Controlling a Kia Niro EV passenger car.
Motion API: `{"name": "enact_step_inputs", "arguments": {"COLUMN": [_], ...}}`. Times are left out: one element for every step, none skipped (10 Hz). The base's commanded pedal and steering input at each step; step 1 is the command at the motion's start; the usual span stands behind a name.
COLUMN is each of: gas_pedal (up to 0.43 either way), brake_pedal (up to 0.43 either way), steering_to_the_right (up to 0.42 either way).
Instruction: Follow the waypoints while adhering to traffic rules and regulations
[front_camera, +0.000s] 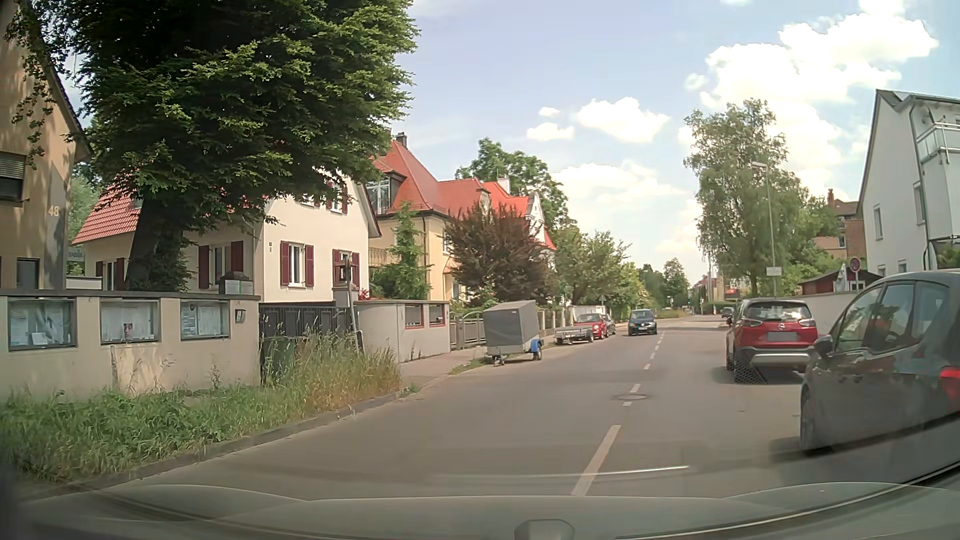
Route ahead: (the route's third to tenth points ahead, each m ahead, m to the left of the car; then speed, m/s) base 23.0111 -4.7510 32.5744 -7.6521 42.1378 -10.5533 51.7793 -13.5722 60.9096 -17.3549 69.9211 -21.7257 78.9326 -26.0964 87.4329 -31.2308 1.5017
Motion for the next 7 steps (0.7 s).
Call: {"name": "enact_step_inputs", "arguments": {"gas_pedal": [0.22,0.22,0.22,0.22,0.22,0.22,0.22], "brake_pedal": [0.0,0.0,0.0,0.0,0.0,0.0,0.0], "steering_to_the_right": [-0.427,-0.33,-0.251,-0.158,-0.058,-0.005,0.021]}}
